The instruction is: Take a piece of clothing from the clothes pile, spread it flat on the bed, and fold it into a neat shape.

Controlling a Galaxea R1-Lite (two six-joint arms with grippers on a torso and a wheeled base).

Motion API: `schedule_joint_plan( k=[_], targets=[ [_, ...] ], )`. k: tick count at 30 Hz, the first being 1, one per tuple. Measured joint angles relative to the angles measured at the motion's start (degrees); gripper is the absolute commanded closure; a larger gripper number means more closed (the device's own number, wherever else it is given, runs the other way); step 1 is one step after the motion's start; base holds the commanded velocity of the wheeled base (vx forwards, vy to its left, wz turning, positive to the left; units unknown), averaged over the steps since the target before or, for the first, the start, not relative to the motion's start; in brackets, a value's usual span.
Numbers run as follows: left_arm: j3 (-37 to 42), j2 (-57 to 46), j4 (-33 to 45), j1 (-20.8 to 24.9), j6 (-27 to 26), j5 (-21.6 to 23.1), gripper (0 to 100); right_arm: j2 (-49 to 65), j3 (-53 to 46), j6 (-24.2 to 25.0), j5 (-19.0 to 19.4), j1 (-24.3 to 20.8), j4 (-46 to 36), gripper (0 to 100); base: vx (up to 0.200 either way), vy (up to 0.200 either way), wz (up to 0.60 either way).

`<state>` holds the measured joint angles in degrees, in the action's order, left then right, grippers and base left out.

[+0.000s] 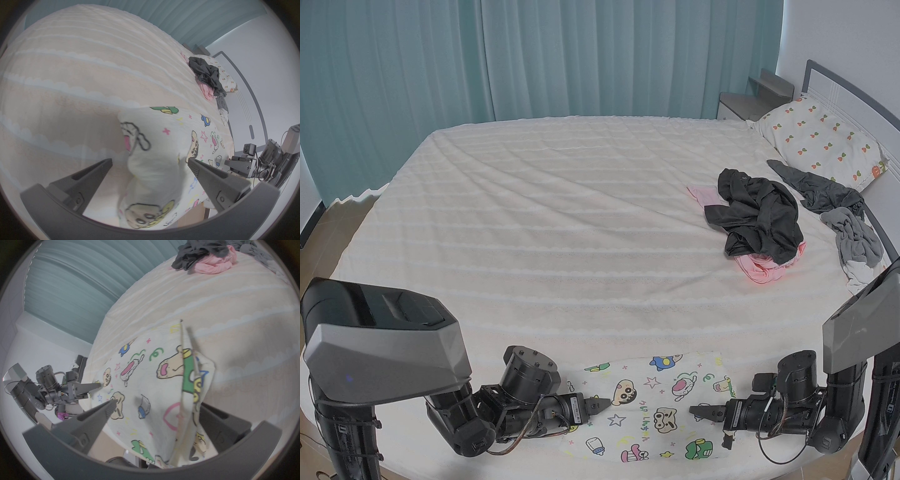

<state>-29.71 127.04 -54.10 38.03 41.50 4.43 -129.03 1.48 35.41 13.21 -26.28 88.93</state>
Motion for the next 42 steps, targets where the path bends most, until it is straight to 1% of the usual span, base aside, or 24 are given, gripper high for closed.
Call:
schedule_joint_plan(
  k=[1,5,10,13,17,23,29,30,32,35,37,40,42],
  targets=[
    [0.5,-0.4,-0.1,-0.4,0.0,0.0,0,-0.1,-0.2,0.1,-1.7,0.2,0.0,0,0.000,0.000,0.00],
    [3.0,-2.2,-1.3,-2.0,0.1,0.0,0,-0.1,-0.4,0.2,-5.6,1.5,0.0,0,0.000,0.000,0.00],
    [7.2,-6.6,-4.0,-5.0,0.2,0.1,0,3.4,-0.5,0.3,-7.0,4.8,-0.3,0,0.000,0.000,0.00],
    [9.9,-10.3,-5.3,-6.9,0.2,0.0,0,8.2,-0.5,0.2,-8.0,6.9,-2.2,0,0.000,0.000,0.00],
    [12.2,-14.9,-6.2,-8.8,0.2,-0.4,0,15.6,-0.5,-0.3,-9.2,8.2,-6.5,0,0.000,0.000,0.00],
    [15.8,-24.3,-6.6,-11.0,-0.4,-2.4,0,31.2,-0.5,-3.2,-10.6,9.3,-17.7,0,0.000,0.000,0.00],
    [18.4,-34.5,-4.9,-12.0,-2.6,-6.5,0,47.4,0.0,-6.4,-11.8,9.9,-31.8,0,0.000,0.000,0.00],
    [18.9,-37.2,-3.8,-12.3,-3.6,-8.0,0,51.7,0.5,-7.0,-12.1,10.2,-36.0,0,0.000,0.000,0.00],
    [19.4,-41.1,-2.2,-12.5,-5.0,-9.9,0,57.2,1.4,-7.8,-12.4,10.8,-41.7,0,0.000,0.000,0.00],
    [19.9,-46.5,0.5,-12.9,-7.1,-12.4,0,64.5,2.6,-9.1,-12.6,11.9,-48.6,0,0.000,0.000,0.00],
    [20.0,-52.1,3.9,-13.4,-9.1,-14.8,0,71.3,3.6,-10.4,-12.5,13.1,-54.3,0,0.000,0.000,0.00],
    [20.0,-58.4,8.3,-14.4,-11.3,-17.0,0,78.6,4.4,-12.6,-12.3,14.6,-59.7,0,0.000,0.000,0.00],
    [19.7,-65.0,13.5,-15.8,-13.7,-19.1,0,85.7,4.9,-15.2,-12.3,16.1,-64.6,0,0.000,0.000,0.00]
  ],
)
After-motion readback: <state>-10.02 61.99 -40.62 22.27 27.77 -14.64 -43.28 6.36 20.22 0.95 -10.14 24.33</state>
